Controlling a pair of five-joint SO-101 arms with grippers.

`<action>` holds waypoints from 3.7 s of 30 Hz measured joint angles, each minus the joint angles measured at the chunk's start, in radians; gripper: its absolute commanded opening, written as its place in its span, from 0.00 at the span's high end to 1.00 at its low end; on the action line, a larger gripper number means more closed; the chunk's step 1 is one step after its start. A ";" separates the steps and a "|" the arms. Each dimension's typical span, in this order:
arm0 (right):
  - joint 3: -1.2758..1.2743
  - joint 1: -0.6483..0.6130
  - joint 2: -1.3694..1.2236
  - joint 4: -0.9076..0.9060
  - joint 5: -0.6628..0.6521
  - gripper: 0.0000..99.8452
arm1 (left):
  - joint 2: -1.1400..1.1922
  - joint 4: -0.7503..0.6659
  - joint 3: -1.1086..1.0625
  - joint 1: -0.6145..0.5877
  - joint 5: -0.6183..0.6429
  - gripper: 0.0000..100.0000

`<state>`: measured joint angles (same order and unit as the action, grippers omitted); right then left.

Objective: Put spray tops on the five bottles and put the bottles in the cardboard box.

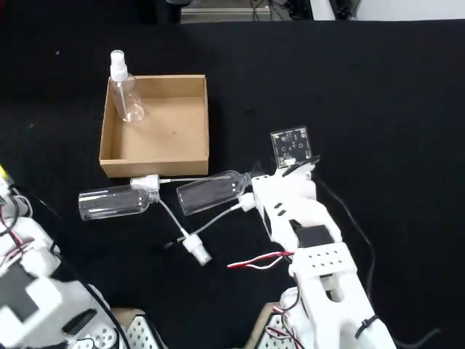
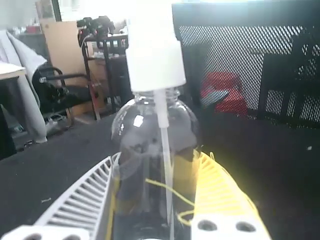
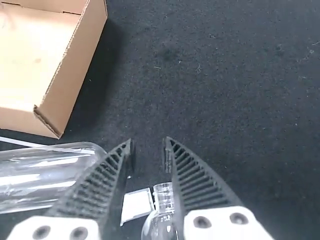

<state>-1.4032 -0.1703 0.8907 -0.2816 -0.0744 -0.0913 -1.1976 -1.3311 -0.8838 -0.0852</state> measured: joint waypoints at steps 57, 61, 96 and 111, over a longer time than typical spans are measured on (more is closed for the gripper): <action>0.000 0.000 0.000 0.000 0.000 0.92 | 0.574 -0.499 0.103 -0.120 -0.011 0.61; 0.000 0.000 0.000 0.000 0.000 0.92 | 0.514 -0.499 0.061 -0.120 -0.011 0.61; 0.000 0.000 0.000 0.000 0.000 0.92 | 0.390 -0.450 0.008 -0.095 -0.009 0.97; 0.000 0.012 0.000 0.000 0.000 0.92 | -0.417 -0.018 -0.184 0.295 -0.015 0.97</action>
<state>-1.4032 -0.1580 0.8907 -0.2816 -0.0744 -0.5086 -1.2160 -1.5152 -0.5892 -0.1005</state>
